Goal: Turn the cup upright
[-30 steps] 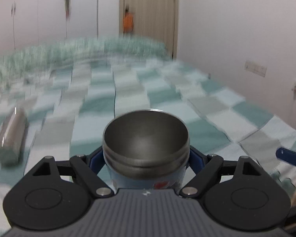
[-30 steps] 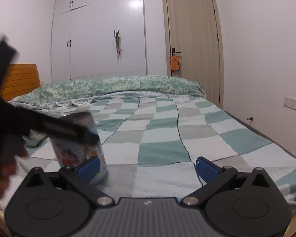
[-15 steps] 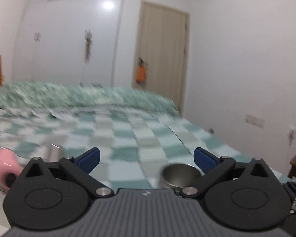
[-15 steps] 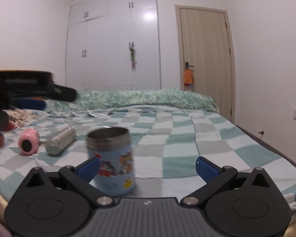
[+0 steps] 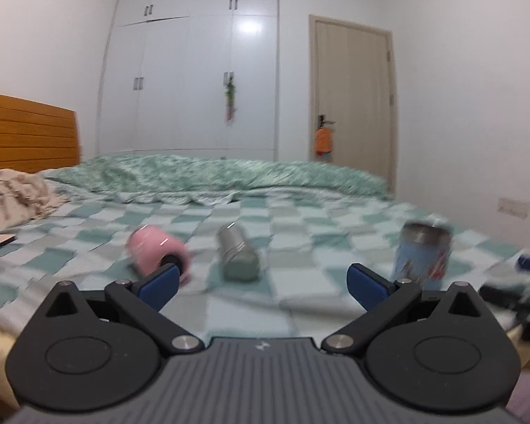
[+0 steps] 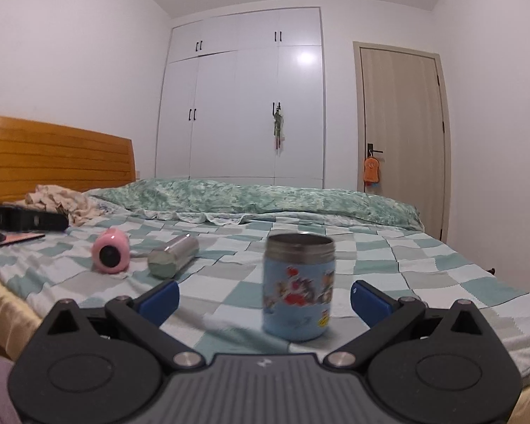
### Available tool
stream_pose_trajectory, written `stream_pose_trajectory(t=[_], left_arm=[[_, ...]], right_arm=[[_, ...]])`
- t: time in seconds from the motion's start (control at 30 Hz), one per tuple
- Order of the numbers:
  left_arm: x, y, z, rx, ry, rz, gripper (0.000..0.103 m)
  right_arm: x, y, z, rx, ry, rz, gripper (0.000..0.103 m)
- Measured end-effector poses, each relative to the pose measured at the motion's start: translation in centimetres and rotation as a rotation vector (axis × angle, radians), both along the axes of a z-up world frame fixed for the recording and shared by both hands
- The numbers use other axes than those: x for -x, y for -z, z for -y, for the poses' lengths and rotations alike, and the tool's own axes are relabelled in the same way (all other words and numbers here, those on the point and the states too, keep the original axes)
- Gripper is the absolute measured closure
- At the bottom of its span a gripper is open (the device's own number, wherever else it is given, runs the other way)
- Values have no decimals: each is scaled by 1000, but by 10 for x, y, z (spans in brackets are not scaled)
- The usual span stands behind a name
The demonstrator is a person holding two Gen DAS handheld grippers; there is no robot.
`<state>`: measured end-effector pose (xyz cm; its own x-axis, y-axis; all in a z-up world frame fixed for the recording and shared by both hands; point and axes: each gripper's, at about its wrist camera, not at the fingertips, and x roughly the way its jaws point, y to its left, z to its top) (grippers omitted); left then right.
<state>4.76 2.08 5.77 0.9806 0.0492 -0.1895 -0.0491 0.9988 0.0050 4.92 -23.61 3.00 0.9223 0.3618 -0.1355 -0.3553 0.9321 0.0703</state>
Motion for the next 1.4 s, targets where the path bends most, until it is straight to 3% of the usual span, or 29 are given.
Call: stream_pose_trajectory(t=[0.23,0.57,1.4], left_arm=[[20,43,-12,-2,-56,6,0],[29,46,-16,19,-50,53,0],[31,47,-19,37,-41,73,0]], right_arm=[[21,13,-20,32,4,20,0],[28,17,-25,16,24,53,0],[27,18,-28,26,21,59,0]])
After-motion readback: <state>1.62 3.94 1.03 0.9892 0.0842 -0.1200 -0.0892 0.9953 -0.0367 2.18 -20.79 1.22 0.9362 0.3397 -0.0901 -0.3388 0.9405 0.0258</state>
